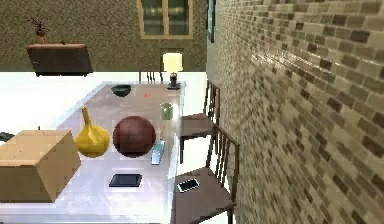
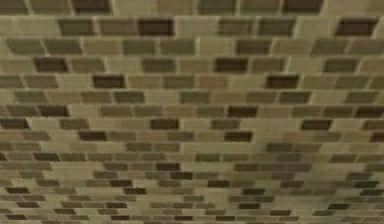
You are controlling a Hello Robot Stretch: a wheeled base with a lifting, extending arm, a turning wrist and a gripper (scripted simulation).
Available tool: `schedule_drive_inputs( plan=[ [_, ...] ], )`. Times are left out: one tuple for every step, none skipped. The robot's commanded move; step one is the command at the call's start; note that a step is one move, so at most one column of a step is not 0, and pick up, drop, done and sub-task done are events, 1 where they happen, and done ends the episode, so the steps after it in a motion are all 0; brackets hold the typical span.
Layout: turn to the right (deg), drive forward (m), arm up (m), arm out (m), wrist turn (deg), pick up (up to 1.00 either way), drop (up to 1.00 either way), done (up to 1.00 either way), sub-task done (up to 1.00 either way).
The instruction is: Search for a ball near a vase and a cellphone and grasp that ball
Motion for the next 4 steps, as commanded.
schedule_drive_inputs(
  plan=[
    [0.0,0.3,0.0,0.0,0.0,0.0,0.0,0.0,0.0],
    [-45.0,0.0,0.0,0.0,0.0,0.0,0.0,0.0,0.0],
    [-45.0,0.0,0.0,0.0,0.0,0.0,0.0,0.0,0.0],
    [-21.0,0.0,0.0,0.0,0.0,0.0,0.0,0.0,0.0]
  ],
)
